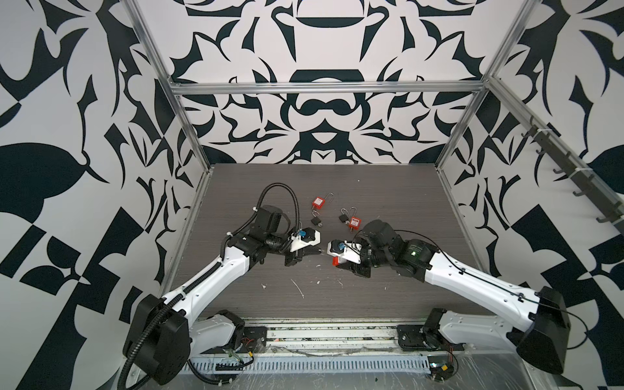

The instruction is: Lock with the key

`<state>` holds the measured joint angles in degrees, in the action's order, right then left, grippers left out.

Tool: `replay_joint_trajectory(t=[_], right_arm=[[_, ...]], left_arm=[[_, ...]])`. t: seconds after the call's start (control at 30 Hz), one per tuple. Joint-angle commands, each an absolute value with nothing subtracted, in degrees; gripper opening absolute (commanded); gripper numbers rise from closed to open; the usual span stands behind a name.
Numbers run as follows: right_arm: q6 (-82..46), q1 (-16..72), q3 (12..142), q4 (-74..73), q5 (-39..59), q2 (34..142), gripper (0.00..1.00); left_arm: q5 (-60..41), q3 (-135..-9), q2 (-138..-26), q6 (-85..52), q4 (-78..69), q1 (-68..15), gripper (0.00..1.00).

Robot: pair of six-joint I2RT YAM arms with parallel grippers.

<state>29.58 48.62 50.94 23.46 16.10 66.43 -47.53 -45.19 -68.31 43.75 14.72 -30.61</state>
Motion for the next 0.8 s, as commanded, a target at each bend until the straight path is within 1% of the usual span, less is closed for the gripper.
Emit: replay_joint_trajectory(t=[0.0, 0.03, 0.07, 0.13, 0.17, 0.2, 0.37, 0.47, 0.57, 0.77], right_arm=[[33.3, 48.9, 55.1, 23.5, 15.1, 65.5, 0.31], [34.1, 48.9, 55.6, 24.9, 15.1, 65.6, 0.38], [34.1, 48.9, 56.2, 25.8, 15.0, 65.4, 0.4], [33.5, 48.9, 57.5, 27.9, 14.0, 64.4, 0.65], [33.3, 48.9, 57.9, 28.9, 13.8, 63.9, 0.74], [33.3, 48.9, 58.4, 30.1, 13.9, 63.3, 0.77], [33.1, 48.5, 61.0, 36.7, 12.8, 61.7, 0.76], [33.5, 48.3, 61.5, 39.5, 10.6, 60.9, 0.72], [33.7, 48.1, 61.3, 41.1, 9.5, 60.6, 0.67], [33.4, 48.1, 60.8, 42.4, 13.5, 61.9, 0.57]], left_arm=[[-51.3, -47.0, -68.7, 44.8, 17.2, -31.0, 0.0], [-51.5, -47.0, -68.7, 44.3, 16.9, -31.0, 0.0], [-51.8, -47.1, -68.7, 43.8, 16.7, -30.9, 0.0], [-52.7, -47.2, -68.6, 42.7, 16.5, -31.0, 0.0], [-53.1, -47.1, -68.4, 41.8, 16.0, -31.0, 0.0], [-53.8, -46.8, -68.1, 40.7, 14.8, -30.9, 0.0], [-56.0, -43.5, -65.9, 35.1, 6.5, -31.7, 0.0], [-56.3, -41.5, -64.4, 32.1, 1.8, -32.4, 0.0], [-55.3, -41.0, -63.8, 31.7, 1.1, -33.9, 0.0], [-53.5, -40.0, -62.8, 30.7, -1.1, -36.4, 0.0]])
